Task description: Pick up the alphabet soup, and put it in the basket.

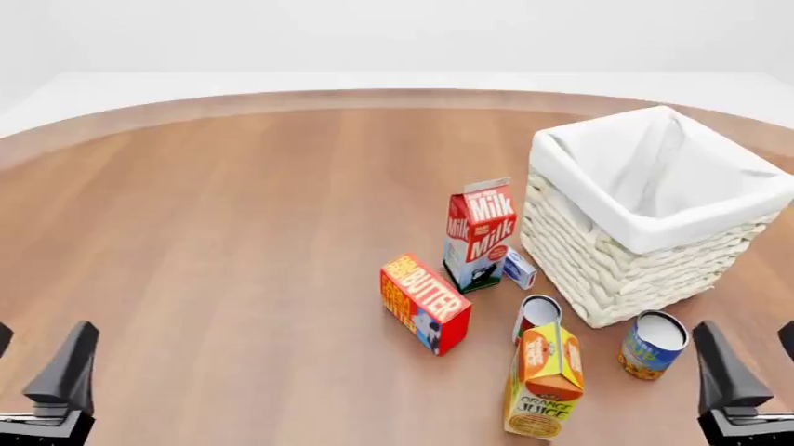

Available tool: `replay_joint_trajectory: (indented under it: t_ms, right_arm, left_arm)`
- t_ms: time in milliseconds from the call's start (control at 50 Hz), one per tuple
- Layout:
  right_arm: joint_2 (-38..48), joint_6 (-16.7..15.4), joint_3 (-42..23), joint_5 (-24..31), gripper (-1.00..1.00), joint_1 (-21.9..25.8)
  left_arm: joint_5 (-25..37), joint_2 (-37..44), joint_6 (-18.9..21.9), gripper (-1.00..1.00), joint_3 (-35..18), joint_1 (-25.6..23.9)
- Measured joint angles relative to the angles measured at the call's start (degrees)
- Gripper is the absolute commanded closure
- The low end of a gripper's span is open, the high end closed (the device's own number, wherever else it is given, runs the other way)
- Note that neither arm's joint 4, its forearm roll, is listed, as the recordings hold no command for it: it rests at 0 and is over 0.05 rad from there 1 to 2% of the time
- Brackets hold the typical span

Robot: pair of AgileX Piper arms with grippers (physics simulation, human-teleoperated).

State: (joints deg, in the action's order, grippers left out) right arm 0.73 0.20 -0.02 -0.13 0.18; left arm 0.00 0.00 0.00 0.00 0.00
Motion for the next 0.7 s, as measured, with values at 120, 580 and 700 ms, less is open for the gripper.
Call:
replay_joint_trajectory:
  t_ms: [120,580,700]
  right_arm:
    - [2.5,0.2,0.0,-2.1,-1.0,0.4]
    - [11.6,0.1,-0.5,-7.8,-1.0,1.9]
    - [12.4,-0.9,-1.2,-6.6,-1.0,1.6]
  left_arm:
    - [0.0,0.0,0.0,-1.0,0.0,0.0]
    - [0.0,0.0,0.0,-1.0,0.0,0.0]
    - [0.0,0.0,0.0,-1.0,0.0,0.0]
